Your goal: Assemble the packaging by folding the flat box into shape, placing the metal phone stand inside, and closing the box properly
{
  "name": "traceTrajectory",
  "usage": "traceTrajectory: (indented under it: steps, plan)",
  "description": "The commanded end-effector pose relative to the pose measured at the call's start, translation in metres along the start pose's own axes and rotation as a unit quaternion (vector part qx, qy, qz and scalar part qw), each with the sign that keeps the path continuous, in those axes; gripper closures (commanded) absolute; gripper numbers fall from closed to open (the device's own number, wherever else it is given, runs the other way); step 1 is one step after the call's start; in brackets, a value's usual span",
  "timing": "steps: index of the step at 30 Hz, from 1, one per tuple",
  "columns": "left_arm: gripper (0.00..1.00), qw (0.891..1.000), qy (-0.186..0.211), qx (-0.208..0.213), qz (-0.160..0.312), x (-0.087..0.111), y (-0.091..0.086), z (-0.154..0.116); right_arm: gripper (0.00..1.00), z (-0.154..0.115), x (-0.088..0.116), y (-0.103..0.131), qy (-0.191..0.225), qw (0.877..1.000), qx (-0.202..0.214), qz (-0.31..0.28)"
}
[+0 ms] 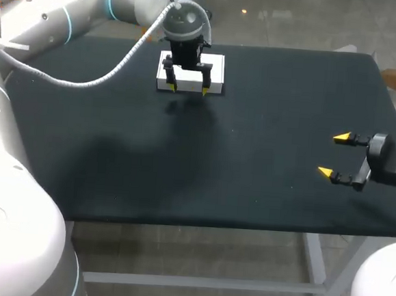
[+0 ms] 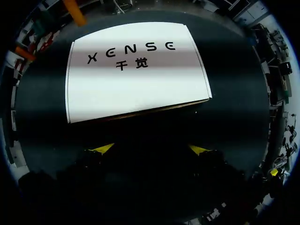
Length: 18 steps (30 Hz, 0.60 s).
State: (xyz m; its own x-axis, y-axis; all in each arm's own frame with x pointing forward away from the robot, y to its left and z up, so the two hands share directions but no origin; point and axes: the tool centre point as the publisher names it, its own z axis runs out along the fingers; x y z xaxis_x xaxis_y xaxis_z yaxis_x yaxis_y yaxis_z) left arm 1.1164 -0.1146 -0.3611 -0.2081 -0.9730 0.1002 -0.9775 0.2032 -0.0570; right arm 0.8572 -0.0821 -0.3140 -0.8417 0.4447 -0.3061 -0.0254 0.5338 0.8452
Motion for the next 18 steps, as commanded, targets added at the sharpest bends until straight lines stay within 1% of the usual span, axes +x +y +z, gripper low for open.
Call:
traceTrajectory:
  steps: [1, 2, 3, 5, 8, 10, 11, 12, 14, 15, 18]
  plan:
    - [0.0, 0.988, 0.017, 0.155, 0.021, -0.008, 0.075, -0.022, 0.0, -0.001, 0.0, -0.001, -0.001, 1.0, -0.003, -0.001]
    - [0.0, 0.988, 0.03, 0.151, 0.024, -0.01, 0.079, -0.022, 0.0, -0.001, 0.0, -0.001, -0.001, 1.0, -0.003, -0.001]
    - [0.0, 0.986, 0.051, 0.154, 0.038, -0.012, 0.085, -0.023, 0.0, -0.001, 0.0, -0.001, -0.001, 1.0, -0.003, -0.001]
    - [0.0, 0.983, 0.056, 0.172, 0.038, -0.015, 0.095, -0.025, 0.0, -0.001, 0.0, -0.001, -0.001, 1.0, -0.003, -0.001]
    - [0.0, 0.975, 0.069, 0.204, 0.056, -0.02, 0.109, -0.028, 0.0, -0.001, 0.0, -0.001, -0.001, 1.0, -0.003, -0.001]
    - [0.0, 0.968, 0.081, 0.227, 0.074, -0.024, 0.116, -0.03, 0.0, -0.001, 0.0, -0.001, -0.001, 1.0, -0.003, -0.001]
    - [0.0, 0.965, 0.089, 0.235, 0.074, -0.026, 0.119, -0.031, 0.0, -0.001, 0.0, -0.001, -0.001, 1.0, -0.003, -0.001]
    - [0.0, 0.961, 0.099, 0.244, 0.086, -0.028, 0.122, -0.032, 0.0, -0.001, 0.0, -0.001, -0.001, 1.0, -0.003, -0.001]
    - [0.0, 0.956, 0.108, 0.257, 0.092, -0.031, 0.126, -0.035, 0.0, -0.001, 0.0, -0.001, -0.001, 1.0, -0.003, -0.001]
    - [0.0, 0.952, 0.115, 0.265, 0.102, -0.032, 0.128, -0.036, 0.0, -0.001, 0.0, -0.001, -0.001, 1.0, -0.003, -0.001]
    - [0.0, 0.945, 0.124, 0.283, 0.111, -0.032, 0.135, -0.039, 0.0, -0.001, 0.0, -0.001, -0.001, 1.0, -0.003, -0.001]
